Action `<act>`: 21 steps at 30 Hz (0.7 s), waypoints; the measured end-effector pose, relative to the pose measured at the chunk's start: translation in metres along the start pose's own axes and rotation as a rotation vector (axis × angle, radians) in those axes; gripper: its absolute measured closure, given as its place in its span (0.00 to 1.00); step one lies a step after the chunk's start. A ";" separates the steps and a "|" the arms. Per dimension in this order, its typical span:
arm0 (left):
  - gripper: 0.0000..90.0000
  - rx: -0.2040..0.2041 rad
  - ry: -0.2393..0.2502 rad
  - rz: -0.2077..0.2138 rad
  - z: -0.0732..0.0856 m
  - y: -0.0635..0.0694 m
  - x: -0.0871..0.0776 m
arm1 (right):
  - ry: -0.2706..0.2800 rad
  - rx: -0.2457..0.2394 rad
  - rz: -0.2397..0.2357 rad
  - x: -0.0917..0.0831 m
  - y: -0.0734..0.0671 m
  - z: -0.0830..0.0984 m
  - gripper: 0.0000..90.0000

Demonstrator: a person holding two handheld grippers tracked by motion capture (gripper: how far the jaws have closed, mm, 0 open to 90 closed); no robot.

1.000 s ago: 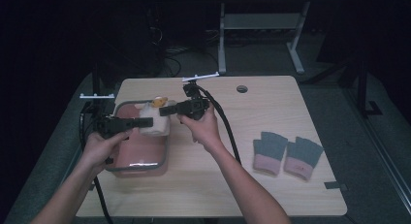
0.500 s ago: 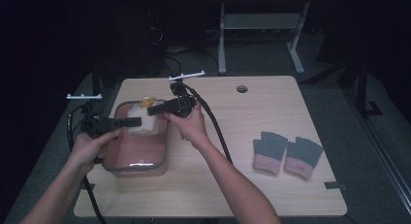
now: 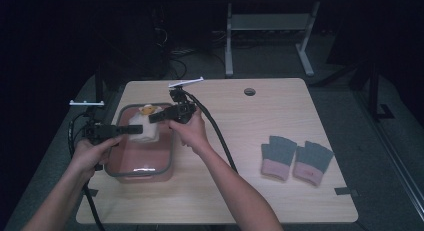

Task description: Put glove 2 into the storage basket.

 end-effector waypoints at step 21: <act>0.75 -0.034 -0.083 -0.080 0.023 -0.031 0.008 | -0.061 0.049 -0.003 0.035 0.025 0.022 0.93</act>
Point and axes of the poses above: each handheld gripper's, and its own axes: x roughly forward along the jaws, z roughly out of its underside, y roughly to its right, the point moved 9 cm from there along x, roughly forward along the jaws, and after that the axes turned 1 degree about -y, right-handed, at the moved point
